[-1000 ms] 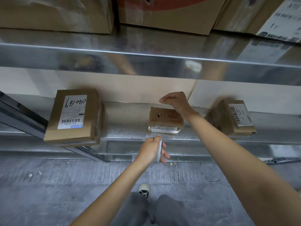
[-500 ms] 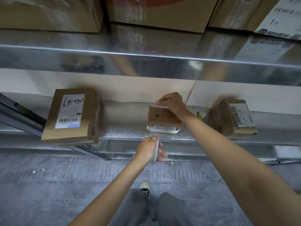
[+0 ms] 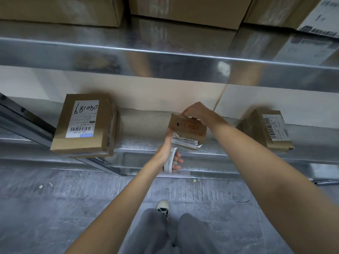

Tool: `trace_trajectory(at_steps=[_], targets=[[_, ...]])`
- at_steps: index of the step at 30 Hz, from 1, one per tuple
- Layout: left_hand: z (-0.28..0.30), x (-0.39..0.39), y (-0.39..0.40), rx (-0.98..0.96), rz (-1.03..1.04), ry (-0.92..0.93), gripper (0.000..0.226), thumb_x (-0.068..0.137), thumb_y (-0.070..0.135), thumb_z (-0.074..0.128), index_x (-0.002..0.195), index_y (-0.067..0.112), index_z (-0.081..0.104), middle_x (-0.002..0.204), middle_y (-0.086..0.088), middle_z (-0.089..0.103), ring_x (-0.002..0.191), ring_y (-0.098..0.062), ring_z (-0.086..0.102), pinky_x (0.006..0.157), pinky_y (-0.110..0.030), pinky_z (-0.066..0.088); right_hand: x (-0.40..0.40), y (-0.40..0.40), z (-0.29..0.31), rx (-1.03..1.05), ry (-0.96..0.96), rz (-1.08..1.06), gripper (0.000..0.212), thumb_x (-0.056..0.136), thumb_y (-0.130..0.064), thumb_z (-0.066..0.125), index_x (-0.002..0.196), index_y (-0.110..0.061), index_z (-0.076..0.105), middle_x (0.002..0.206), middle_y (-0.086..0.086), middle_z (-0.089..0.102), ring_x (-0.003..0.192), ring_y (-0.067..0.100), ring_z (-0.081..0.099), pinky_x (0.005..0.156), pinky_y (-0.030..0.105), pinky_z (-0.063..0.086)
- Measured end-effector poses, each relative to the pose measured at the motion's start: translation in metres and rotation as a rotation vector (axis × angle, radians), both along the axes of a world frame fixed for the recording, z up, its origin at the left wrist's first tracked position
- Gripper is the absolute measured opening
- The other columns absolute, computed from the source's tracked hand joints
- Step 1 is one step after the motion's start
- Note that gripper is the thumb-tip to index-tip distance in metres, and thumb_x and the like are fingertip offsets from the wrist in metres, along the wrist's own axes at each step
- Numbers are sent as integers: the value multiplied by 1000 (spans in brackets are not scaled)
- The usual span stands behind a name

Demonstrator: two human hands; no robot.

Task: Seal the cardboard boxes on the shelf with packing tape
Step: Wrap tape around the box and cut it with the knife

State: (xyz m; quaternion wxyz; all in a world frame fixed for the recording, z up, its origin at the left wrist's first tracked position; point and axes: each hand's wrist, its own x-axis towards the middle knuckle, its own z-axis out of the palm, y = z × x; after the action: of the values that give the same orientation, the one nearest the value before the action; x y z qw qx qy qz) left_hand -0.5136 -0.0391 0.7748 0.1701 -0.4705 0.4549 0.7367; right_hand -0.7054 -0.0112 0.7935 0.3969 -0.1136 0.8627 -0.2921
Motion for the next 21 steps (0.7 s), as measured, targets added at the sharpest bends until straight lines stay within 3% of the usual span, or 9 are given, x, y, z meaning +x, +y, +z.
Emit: trace_trajectory(at_steps=[3, 5, 8, 11, 16, 21], targets=[[-4, -8, -11, 20, -49, -19, 99, 65, 96, 20, 67, 4, 57, 63, -11, 59, 36, -22, 55, 42, -25, 44, 1, 2, 2, -12, -5, -25, 11, 84, -5, 67, 78, -12, 73, 69, -8, 62, 65, 11, 55, 61, 23, 44], [-9, -10, -16, 28, -69, -13, 101, 62, 98, 21, 66, 4, 58, 61, -10, 60, 38, -21, 55, 48, -28, 44, 1, 3, 1, 5, -23, -55, 9, 85, -8, 67, 90, -10, 74, 74, -7, 64, 66, 11, 56, 62, 24, 45], [-14, -10, -21, 38, -95, 4, 102, 64, 97, 22, 63, 2, 59, 64, -13, 63, 41, -22, 55, 52, -29, 46, -2, 0, -4, 57, -44, -67, 25, 81, -17, 73, 105, -8, 74, 92, 2, 67, 70, 14, 58, 69, 28, 49], [-15, -9, -21, 94, -101, 18, 103, 63, 97, 24, 63, 0, 57, 64, -16, 63, 39, -23, 52, 48, -28, 44, -1, 0, -3, 83, -38, -71, 33, 80, -20, 75, 111, -7, 71, 93, 4, 64, 72, 16, 56, 67, 30, 45], [-18, -15, -10, 134, -27, 44, 105, 64, 97, 21, 53, -1, 59, 66, -17, 56, 39, -22, 48, 48, -27, 43, -2, 2, -3, 73, -14, -77, 13, 82, -19, 74, 85, -10, 66, 84, 5, 57, 71, 18, 52, 59, 28, 39], [-24, -17, -3, 148, 2, 66, 106, 65, 97, 14, 72, 0, 57, 73, -16, 52, 47, -21, 46, 56, -29, 42, -3, 2, -13, 79, 30, -104, 39, 77, -24, 80, 64, -12, 45, 64, 2, 47, 58, 16, 45, 51, 25, 36]])
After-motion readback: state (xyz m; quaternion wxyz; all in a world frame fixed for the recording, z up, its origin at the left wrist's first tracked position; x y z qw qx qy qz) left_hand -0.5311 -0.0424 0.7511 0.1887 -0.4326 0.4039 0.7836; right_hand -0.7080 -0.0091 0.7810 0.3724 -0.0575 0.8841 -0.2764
